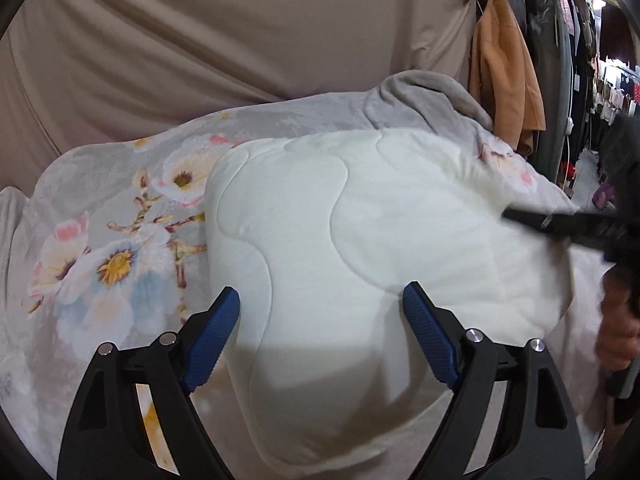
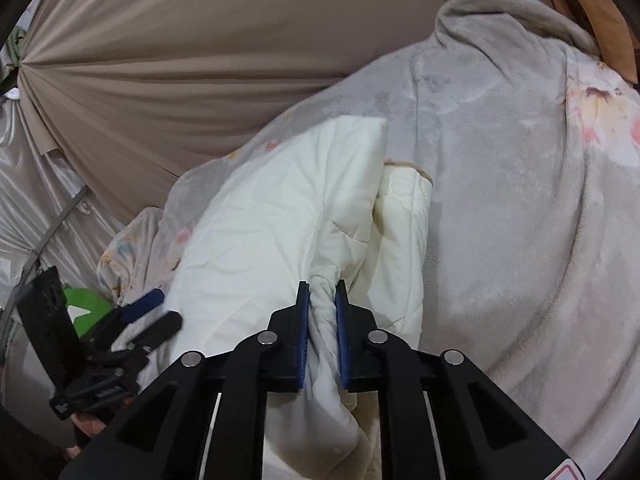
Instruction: Fold large clothes
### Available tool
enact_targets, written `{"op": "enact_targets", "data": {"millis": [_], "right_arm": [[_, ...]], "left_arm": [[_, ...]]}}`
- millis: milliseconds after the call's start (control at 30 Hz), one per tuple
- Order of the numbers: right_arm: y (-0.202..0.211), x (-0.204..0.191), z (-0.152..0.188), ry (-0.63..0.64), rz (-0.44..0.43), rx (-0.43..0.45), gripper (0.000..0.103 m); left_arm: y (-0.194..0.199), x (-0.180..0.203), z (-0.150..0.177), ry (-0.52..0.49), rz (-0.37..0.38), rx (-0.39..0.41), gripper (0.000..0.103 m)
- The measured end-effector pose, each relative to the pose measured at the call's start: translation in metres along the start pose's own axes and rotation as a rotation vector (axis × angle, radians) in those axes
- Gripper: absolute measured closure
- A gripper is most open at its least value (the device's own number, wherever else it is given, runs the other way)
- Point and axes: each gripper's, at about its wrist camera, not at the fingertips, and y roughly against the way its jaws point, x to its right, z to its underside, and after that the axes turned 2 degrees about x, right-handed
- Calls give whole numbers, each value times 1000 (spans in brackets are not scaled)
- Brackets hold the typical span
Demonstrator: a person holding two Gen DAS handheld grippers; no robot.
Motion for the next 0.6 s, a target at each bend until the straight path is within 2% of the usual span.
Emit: {"op": "enact_targets", "data": {"millis": [67, 100, 200, 267, 333, 467, 533, 600], "right_arm": [[21, -14, 0, 60, -4, 80, 96], [25, -16, 1, 74, 9, 91, 96], [-14, 5, 11, 77, 153, -24, 94], [-34, 24, 17, 10, 133, -78, 94], [-21, 21, 10, -9, 126, -65, 90], [28, -14, 5, 62, 143, 78, 87], [43, -40, 12, 154, 108, 78, 88], [43, -61, 26, 239, 115, 36, 88]], "left_arm": [[-3, -2, 7, 14, 2, -17, 20], [-6, -5, 9, 30, 6, -25, 19], [-15, -6, 13, 48, 16, -37, 13], [-17, -3, 14, 36, -13, -38, 13], [-17, -6, 14, 55, -16, -43, 13], [-17, -12, 12, 87, -9, -53, 13], [-17, -11, 12, 86, -12, -53, 13], [-17, -11, 13, 86, -13, -51, 13]]}}
